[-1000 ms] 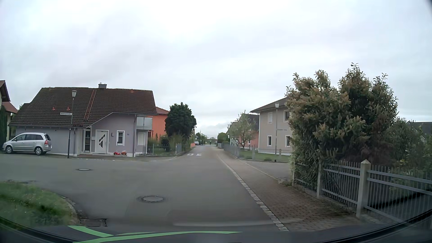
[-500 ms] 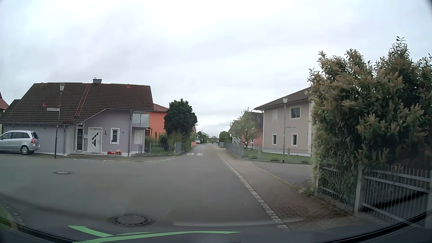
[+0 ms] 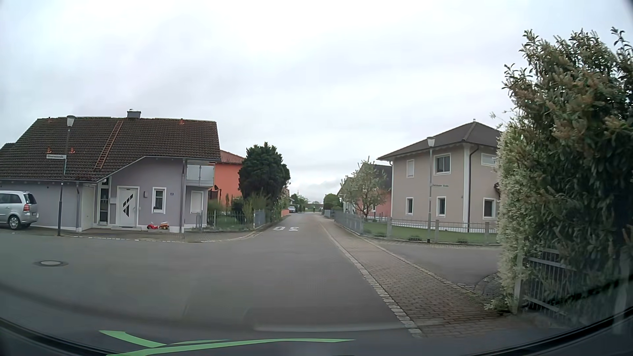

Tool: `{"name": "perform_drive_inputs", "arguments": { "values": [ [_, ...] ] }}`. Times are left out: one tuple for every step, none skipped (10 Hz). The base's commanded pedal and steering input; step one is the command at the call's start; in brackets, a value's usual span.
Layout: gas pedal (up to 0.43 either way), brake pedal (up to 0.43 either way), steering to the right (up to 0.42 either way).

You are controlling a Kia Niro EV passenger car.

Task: Follow the waypoints while adhering to traffic rules and regulations

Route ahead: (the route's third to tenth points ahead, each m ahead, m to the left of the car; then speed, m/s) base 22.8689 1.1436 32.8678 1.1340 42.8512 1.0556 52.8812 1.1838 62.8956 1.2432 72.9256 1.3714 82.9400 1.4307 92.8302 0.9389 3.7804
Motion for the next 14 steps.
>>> {"name": "perform_drive_inputs", "arguments": {
  "values": [
    [0.0, 0.0, -0.011],
    [0.0, 0.0, -0.011],
    [0.0, 0.0, -0.011],
    [0.0, 0.0, -0.011],
    [0.0, 0.0, -0.011],
    [0.0, 0.0, -0.011],
    [0.0, 0.0, -0.011],
    [0.0, 0.0, -0.011],
    [0.0, 0.0, -0.011],
    [0.02, 0.0, -0.011],
    [0.039, 0.0, -0.011],
    [0.047, 0.0, -0.011],
    [0.047, 0.0, -0.011],
    [0.059, 0.0, -0.011]
  ]
}}
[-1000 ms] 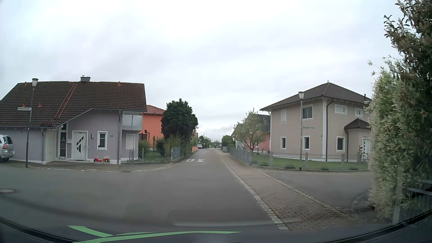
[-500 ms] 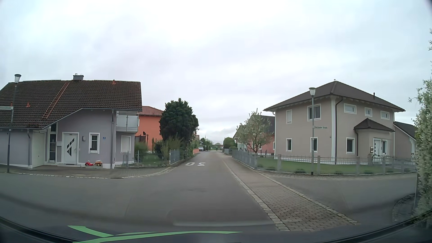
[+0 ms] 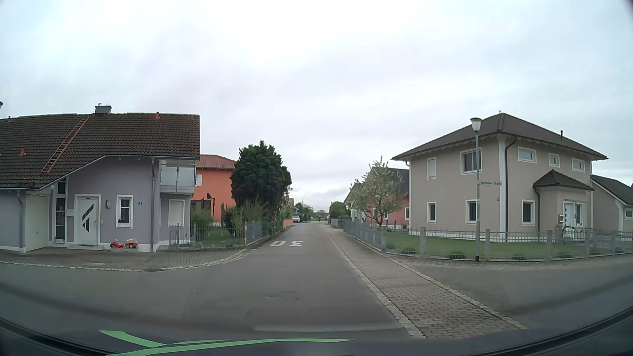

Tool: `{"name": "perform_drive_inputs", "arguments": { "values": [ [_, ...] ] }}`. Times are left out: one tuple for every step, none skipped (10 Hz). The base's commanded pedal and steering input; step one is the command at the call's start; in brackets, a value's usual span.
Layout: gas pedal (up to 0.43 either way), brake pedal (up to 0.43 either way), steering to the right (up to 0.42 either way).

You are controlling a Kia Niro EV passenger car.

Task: Follow the waypoints while adhering to traffic rules and regulations

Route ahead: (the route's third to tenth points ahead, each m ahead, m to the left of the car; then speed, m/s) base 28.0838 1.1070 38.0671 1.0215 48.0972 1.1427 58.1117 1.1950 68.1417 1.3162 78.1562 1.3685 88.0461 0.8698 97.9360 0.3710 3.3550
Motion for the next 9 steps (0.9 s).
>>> {"name": "perform_drive_inputs", "arguments": {
  "values": [
    [0.067, 0.0, -0.011],
    [0.079, 0.0, -0.011],
    [0.079, 0.0, -0.01],
    [0.087, 0.0, -0.009],
    [0.087, 0.0, -0.009],
    [0.098, 0.0, -0.008],
    [0.11, 0.0, -0.006],
    [0.11, 0.0, 0.0],
    [0.11, 0.0, 0.005]
  ]
}}
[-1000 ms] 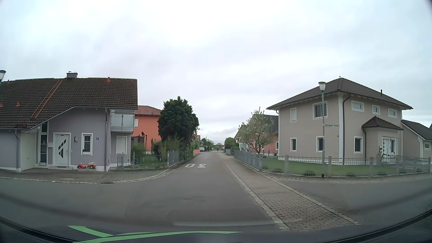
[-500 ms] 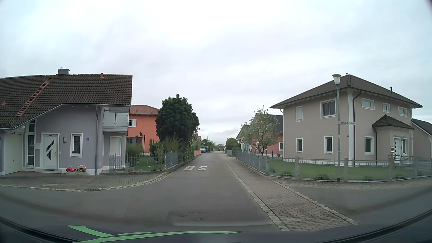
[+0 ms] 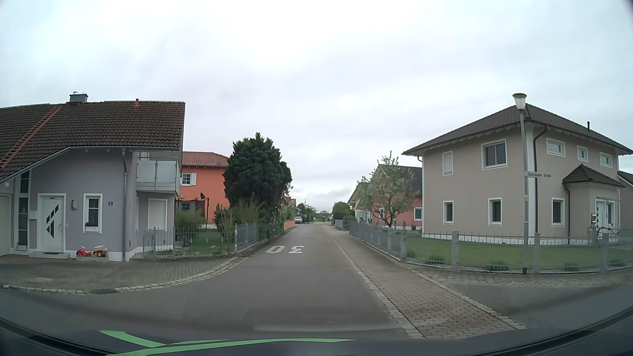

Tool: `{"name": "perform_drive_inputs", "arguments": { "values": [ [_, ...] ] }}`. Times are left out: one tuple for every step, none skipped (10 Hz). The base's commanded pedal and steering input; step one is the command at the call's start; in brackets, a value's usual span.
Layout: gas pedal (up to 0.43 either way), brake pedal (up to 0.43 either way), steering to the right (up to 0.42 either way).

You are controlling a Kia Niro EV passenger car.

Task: Follow the waypoints while adhering to traffic rules and regulations

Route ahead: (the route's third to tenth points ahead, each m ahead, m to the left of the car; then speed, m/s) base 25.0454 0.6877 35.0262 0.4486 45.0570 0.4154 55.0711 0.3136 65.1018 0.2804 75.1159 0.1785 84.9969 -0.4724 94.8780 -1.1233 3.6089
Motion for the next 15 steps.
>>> {"name": "perform_drive_inputs", "arguments": {
  "values": [
    [0.11, 0.0, 0.006],
    [0.11, 0.0, 0.006],
    [0.11, 0.0, 0.006],
    [0.11, 0.0, 0.006],
    [0.118, 0.0, 0.006],
    [0.13, 0.0, 0.006],
    [0.13, 0.0, 0.006],
    [0.138, 0.0, 0.003],
    [0.138, 0.0, -0.001],
    [0.15, 0.0, -0.004],
    [0.15, 0.0, -0.004],
    [0.15, 0.0, -0.004],
    [0.15, 0.0, -0.004],
    [0.15, 0.0, -0.004],
    [0.15, 0.0, -0.004]
  ]
}}
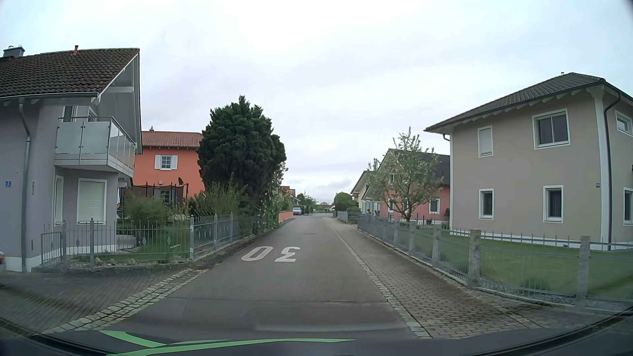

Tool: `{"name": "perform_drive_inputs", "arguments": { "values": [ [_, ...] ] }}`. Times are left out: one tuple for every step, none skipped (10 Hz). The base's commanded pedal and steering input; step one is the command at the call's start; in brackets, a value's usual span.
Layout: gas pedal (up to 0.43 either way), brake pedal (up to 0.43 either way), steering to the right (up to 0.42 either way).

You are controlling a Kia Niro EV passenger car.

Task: Follow the waypoints while adhering to traffic rules and regulations

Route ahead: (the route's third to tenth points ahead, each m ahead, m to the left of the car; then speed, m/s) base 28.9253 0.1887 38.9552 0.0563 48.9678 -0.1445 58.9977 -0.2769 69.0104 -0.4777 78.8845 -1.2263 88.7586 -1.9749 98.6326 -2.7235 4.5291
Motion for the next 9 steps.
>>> {"name": "perform_drive_inputs", "arguments": {
  "values": [
    [0.15, 0.0, -0.004],
    [0.15, 0.0, -0.004],
    [0.15, 0.0, -0.004],
    [0.15, 0.0, -0.004],
    [0.15, 0.0, -0.004],
    [0.15, 0.0, -0.004],
    [0.15, 0.0, -0.004],
    [0.15, 0.0, -0.004],
    [0.15, 0.0, -0.004]
  ]
}}
